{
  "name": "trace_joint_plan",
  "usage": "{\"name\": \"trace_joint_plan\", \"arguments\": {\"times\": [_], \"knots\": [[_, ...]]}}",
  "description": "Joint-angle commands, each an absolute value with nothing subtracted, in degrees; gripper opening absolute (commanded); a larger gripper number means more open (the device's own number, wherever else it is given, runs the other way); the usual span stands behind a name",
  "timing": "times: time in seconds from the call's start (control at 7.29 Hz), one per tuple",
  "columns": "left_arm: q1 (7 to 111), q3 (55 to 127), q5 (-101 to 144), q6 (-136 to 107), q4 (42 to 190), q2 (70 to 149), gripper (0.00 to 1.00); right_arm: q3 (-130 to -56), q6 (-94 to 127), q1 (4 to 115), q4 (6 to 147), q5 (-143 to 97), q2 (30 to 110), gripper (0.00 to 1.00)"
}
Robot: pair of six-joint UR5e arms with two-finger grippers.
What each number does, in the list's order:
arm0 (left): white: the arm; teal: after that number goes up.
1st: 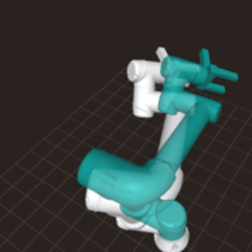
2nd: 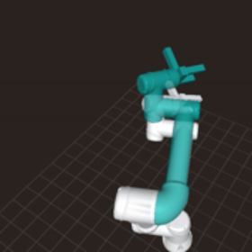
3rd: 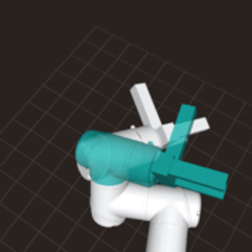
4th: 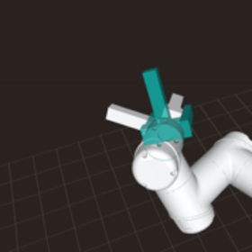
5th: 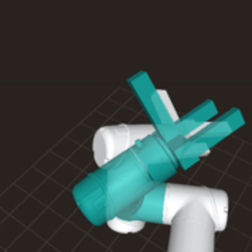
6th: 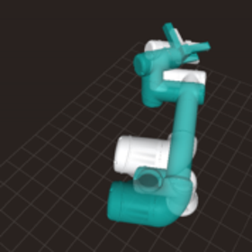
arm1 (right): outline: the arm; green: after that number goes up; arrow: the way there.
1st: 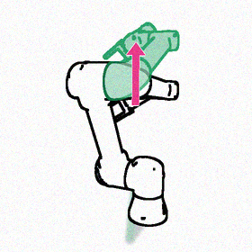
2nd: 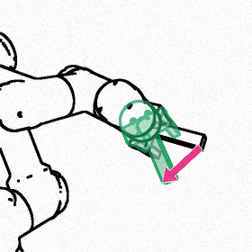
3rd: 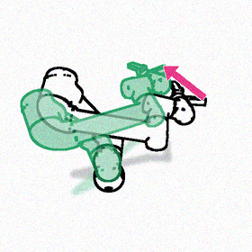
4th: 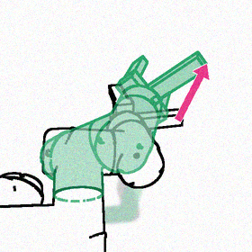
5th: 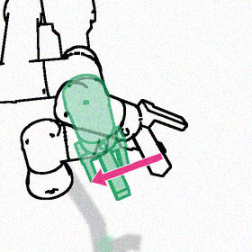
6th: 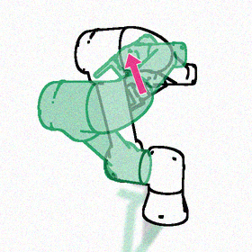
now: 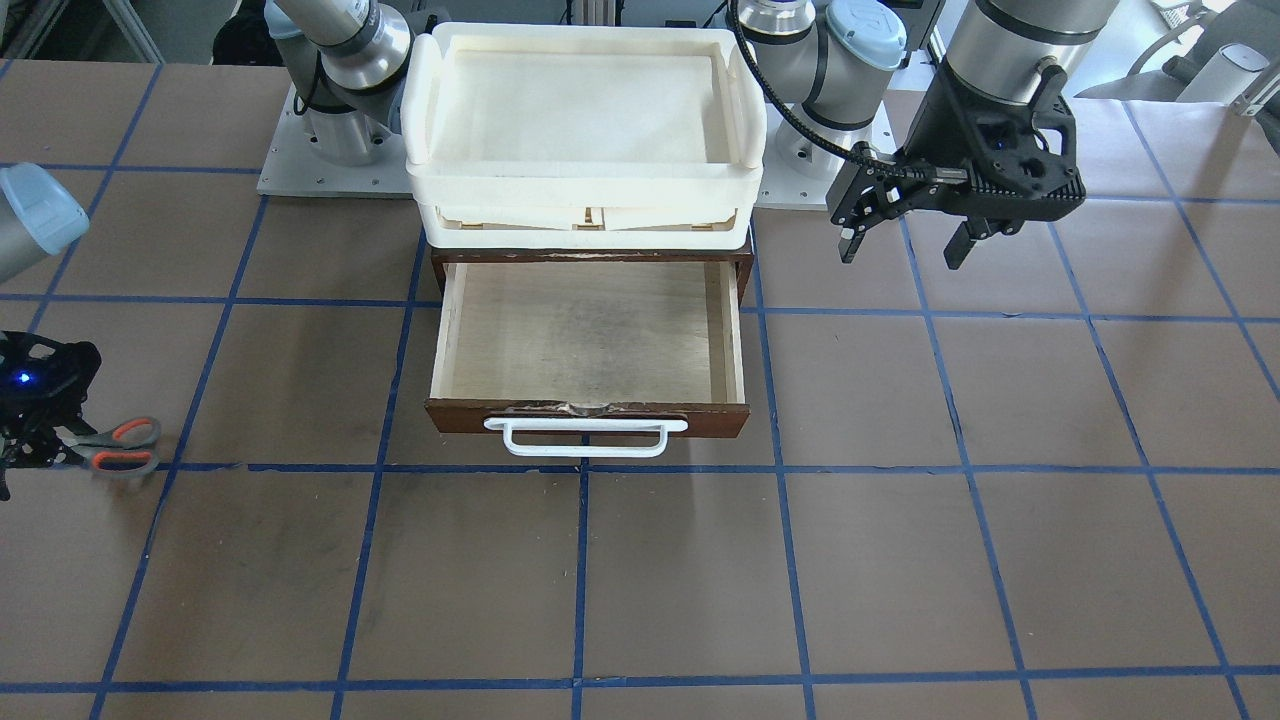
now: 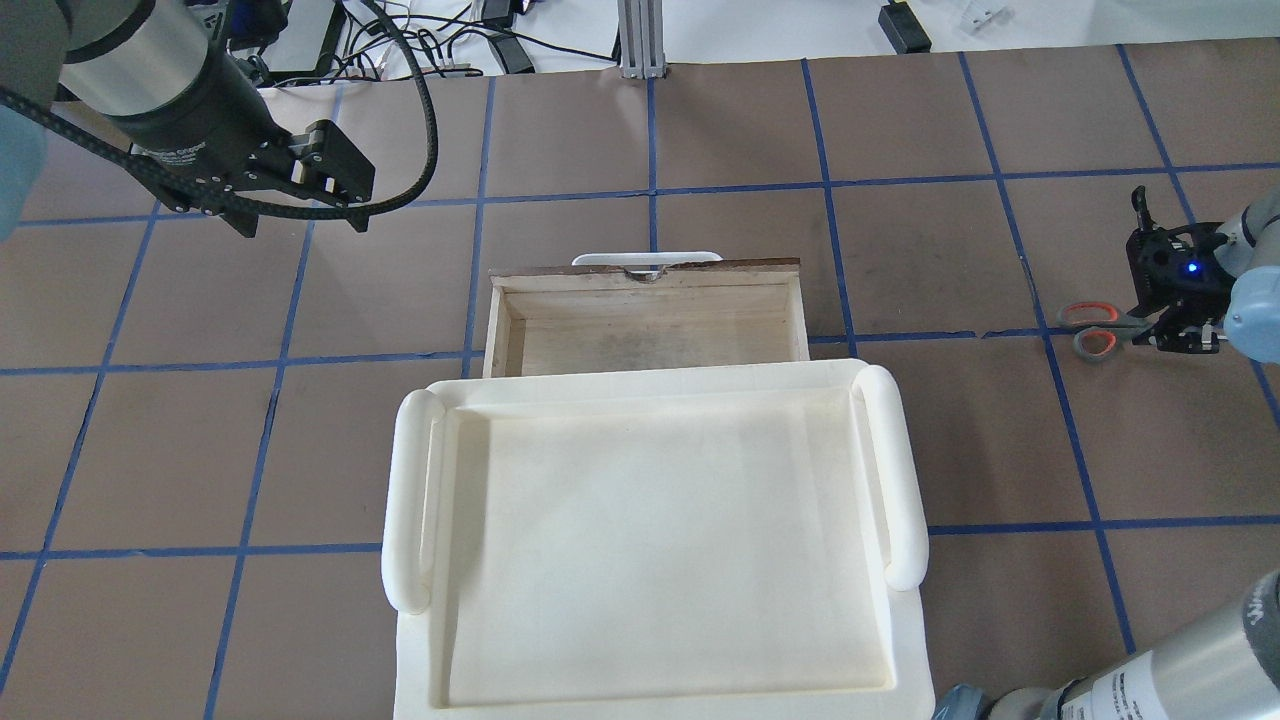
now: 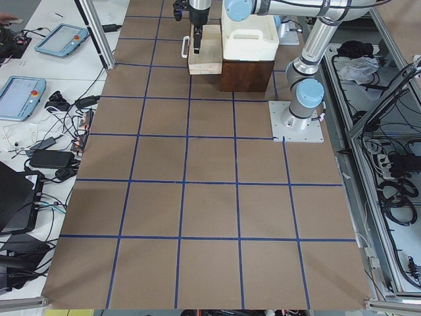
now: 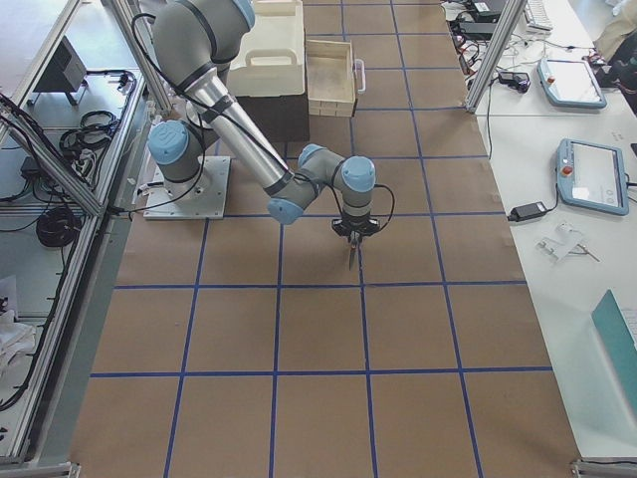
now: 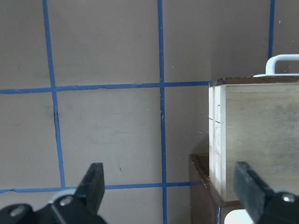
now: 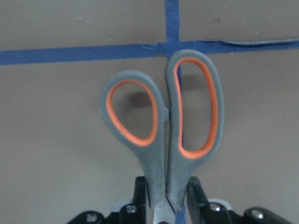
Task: Put scissors in drawer and close it
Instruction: 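Lift the scissors with the right gripper and carry toward the drawer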
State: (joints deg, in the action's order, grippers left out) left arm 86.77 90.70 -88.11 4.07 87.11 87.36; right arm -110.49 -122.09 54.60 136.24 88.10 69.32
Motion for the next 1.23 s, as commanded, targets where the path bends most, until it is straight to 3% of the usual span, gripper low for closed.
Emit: {"name": "trace_joint_plan", "arguments": {"times": [0.0,0.55,1.1], "knots": [[86.75,90.70,-88.07,4.13,87.19,87.36,1.00,-105.51,-121.29,54.84,124.89,87.89,75.21,0.00],[86.84,90.79,-88.24,4.22,87.45,87.28,1.00,-90.11,-113.24,61.58,99.19,87.89,84.53,0.00],[86.75,90.79,-88.42,4.22,87.36,87.28,1.00,-87.89,-89.10,83.17,95.88,87.89,86.57,0.00]]}}
